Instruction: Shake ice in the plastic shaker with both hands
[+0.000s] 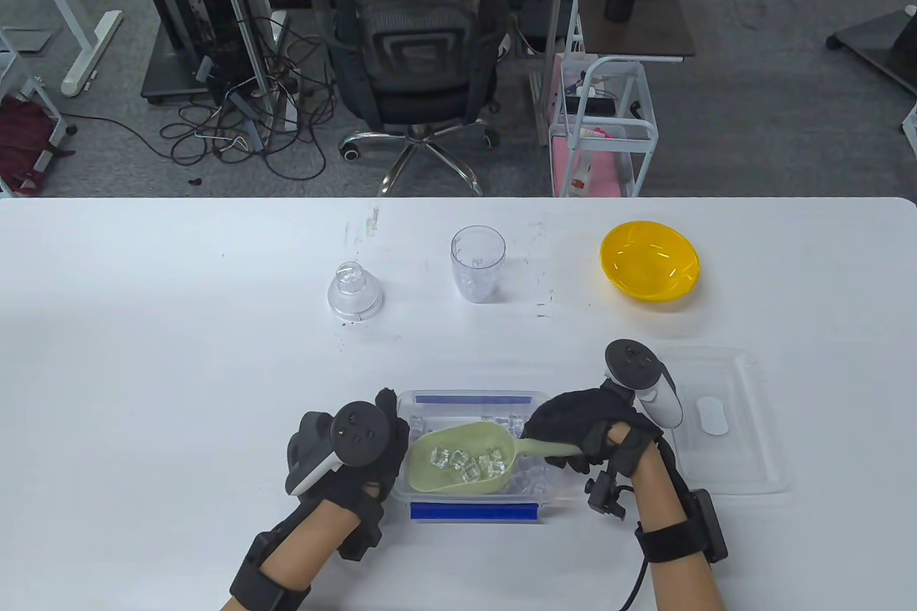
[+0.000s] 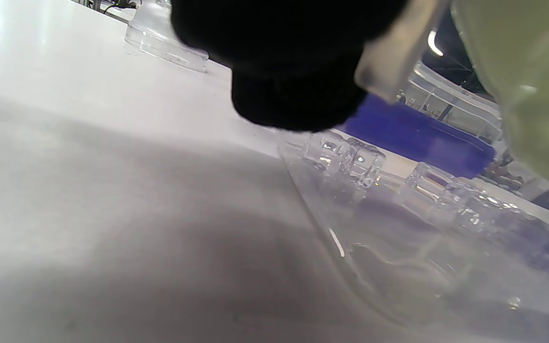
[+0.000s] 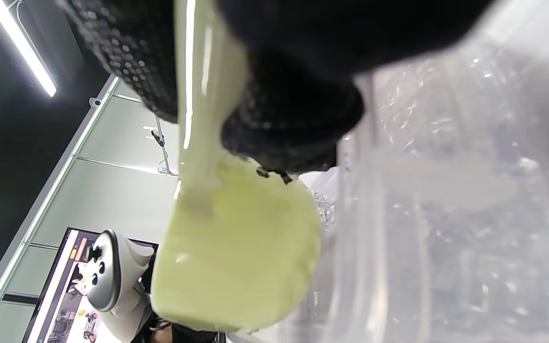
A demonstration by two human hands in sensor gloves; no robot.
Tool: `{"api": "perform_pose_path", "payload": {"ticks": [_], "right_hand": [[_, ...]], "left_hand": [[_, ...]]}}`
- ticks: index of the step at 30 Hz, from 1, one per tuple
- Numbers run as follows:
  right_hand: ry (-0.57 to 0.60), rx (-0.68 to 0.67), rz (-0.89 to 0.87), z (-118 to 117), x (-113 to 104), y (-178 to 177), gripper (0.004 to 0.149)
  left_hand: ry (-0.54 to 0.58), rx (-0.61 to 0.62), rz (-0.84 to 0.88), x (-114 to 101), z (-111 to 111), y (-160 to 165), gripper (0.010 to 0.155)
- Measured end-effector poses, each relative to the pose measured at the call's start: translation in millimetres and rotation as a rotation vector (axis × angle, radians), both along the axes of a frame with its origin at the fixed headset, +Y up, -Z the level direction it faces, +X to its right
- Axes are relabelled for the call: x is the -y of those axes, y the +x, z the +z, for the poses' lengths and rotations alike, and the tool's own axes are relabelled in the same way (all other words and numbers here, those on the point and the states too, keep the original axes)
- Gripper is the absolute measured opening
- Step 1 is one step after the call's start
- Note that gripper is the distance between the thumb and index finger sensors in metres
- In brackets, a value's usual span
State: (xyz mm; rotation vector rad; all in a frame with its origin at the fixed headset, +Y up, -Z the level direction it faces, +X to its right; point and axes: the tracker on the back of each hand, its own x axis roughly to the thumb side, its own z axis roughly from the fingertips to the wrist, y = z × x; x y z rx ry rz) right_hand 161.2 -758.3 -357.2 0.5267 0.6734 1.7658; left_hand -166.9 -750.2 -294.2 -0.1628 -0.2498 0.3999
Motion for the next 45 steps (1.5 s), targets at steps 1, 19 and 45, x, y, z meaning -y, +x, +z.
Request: {"api": "perform_pose_path", "payload": {"ticks": [1, 19, 45], "right_hand": [[0.001, 0.001, -0.001, 0, 0, 0, 0.046], [-0.091, -0.007, -0.181, -1, 13, 6, 0.046], [0.445, 0.883, 0.070, -15, -128, 26, 0.058]], "left_hand": [[0.001, 0.000, 0.001, 0, 0, 0, 0.064], [-0.008, 0.001, 0.011, 0, 0, -1, 0.064], [-0.002, -0.006, -0.017, 0, 2, 1, 0.065]]}}
